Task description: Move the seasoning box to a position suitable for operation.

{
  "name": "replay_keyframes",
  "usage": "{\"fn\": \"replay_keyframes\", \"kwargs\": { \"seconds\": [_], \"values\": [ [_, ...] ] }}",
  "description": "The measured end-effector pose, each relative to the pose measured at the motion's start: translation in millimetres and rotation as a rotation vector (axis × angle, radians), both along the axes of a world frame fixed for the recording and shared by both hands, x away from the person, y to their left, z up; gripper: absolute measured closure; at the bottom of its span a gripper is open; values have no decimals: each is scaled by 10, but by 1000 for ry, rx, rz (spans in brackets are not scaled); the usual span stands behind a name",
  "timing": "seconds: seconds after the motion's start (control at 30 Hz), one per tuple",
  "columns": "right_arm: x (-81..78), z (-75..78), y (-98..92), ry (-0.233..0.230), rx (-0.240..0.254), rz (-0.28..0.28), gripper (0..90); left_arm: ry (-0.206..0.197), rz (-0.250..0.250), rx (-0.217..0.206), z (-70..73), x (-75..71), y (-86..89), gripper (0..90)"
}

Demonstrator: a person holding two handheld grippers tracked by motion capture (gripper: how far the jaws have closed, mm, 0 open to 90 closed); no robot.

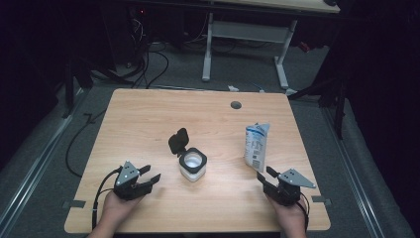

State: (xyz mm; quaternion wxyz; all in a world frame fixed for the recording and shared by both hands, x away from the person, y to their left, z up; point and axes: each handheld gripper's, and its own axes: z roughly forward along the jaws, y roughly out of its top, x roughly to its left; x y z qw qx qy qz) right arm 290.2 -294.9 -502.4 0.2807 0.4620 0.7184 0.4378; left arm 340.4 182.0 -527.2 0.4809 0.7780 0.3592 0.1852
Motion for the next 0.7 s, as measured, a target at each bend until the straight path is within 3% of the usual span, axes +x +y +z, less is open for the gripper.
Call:
{"fn": "replay_keyframes", "kwargs": {
  "seconds": [0.4, 0.57, 0.7],
  "values": [
    [-31, -60, 294, 1, -31, 38, 580, 25, 18, -17, 19, 17, 20, 472],
    [5, -80, 449, -1, -59, 55, 596, 33, 24, -9, 21, 16, 18, 479],
    [55, -86, 584, -4, -61, 74, 594, 49, 28, -27, 24, 28, 37, 518]
  ]
}}
